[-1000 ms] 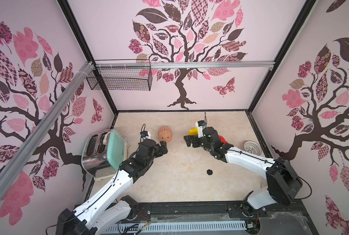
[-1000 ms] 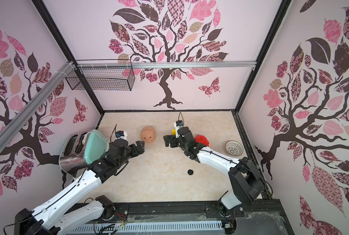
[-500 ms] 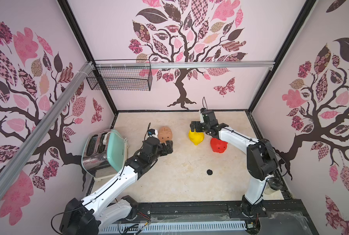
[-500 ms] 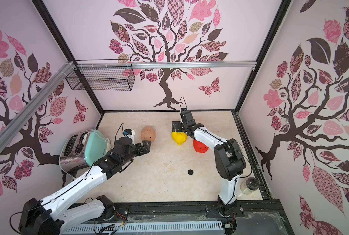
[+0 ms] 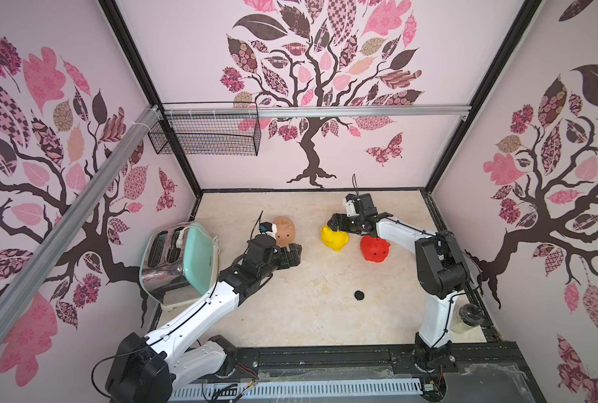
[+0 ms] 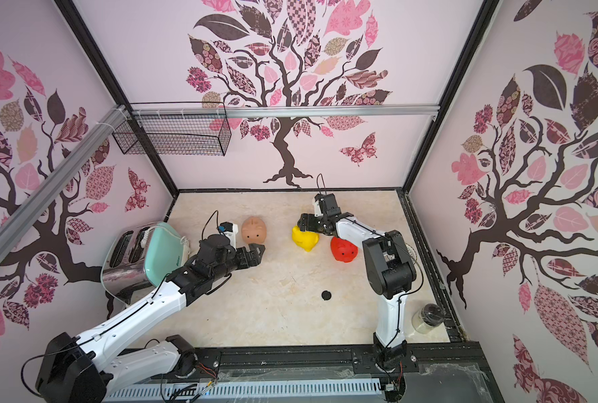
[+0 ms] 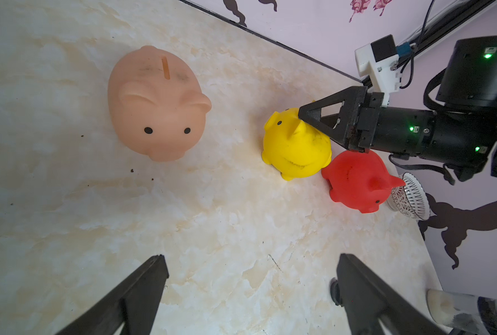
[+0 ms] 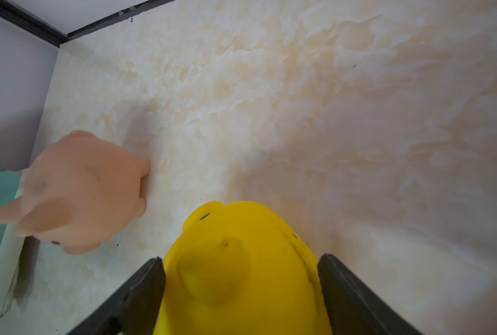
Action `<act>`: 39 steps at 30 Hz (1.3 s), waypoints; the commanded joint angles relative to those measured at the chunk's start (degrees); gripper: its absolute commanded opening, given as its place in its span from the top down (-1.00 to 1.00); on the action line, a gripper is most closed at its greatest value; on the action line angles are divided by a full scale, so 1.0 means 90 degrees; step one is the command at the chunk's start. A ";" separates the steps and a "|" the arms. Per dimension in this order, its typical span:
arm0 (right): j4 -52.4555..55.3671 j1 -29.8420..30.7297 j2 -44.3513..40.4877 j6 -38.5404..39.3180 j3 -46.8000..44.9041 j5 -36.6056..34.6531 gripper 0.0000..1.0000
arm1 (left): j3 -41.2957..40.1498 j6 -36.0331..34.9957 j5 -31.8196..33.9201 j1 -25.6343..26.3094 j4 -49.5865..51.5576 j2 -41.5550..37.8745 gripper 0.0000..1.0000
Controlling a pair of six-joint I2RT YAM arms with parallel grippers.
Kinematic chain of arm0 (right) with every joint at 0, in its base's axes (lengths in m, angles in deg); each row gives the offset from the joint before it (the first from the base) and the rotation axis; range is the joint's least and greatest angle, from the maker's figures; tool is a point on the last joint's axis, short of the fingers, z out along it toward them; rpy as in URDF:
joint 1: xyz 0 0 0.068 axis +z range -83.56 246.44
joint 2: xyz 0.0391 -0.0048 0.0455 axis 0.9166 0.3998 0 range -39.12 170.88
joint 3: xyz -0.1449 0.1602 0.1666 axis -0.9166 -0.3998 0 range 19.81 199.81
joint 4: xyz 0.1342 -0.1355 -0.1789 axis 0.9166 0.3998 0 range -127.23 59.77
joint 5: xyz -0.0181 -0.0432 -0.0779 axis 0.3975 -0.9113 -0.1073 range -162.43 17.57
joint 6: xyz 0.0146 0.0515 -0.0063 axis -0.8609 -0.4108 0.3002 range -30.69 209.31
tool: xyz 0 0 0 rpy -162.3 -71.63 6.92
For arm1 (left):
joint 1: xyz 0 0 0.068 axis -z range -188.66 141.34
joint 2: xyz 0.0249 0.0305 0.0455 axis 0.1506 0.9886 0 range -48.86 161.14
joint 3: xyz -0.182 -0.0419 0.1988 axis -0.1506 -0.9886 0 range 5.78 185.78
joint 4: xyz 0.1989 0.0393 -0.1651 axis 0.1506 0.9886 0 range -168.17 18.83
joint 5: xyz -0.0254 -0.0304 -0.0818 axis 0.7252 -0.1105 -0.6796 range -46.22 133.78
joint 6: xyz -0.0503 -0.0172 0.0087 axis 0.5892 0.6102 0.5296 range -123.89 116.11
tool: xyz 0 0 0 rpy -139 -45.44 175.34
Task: Open piggy banks
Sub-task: Move the piggy bank to the center of the board, then adjust the piggy bank at the center of the board.
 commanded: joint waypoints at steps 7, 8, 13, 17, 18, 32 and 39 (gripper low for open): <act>-0.0054 0.0190 -0.0820 -0.0659 -0.1178 0.0477 -0.70 | -0.0157 0.0151 -0.0420 0.0024 -0.0185 0.0153 -0.90; -0.0218 0.0235 -0.1029 -0.0883 -0.1480 0.0521 -0.70 | -0.0210 0.0207 -0.0479 0.0030 -0.0218 0.0153 -0.90; -0.1083 0.0654 -0.2179 -0.1603 -0.2894 0.0677 -0.83 | -0.0519 0.0456 -0.0521 0.0025 -0.0255 0.0013 -0.89; -0.2079 0.0860 -0.3167 -0.2100 -0.4069 0.1073 -0.96 | -0.0759 0.0775 -0.0735 0.0082 -0.0306 -0.0106 -0.89; -0.2048 0.0865 -0.3406 -0.2103 -0.4249 0.0976 -0.99 | -0.0814 0.0829 -0.0755 0.0144 -0.0300 -0.0146 -0.89; -0.0132 0.0861 -0.5427 -0.0958 -0.5506 -0.0601 -0.44 | -0.1036 0.1571 -0.0427 0.2519 -0.0491 0.0223 -0.31; -0.0683 0.0861 -0.5008 -0.1077 -0.5711 -0.0627 -0.23 | -0.0439 0.1668 -0.0228 0.2572 -0.0784 0.1295 -0.16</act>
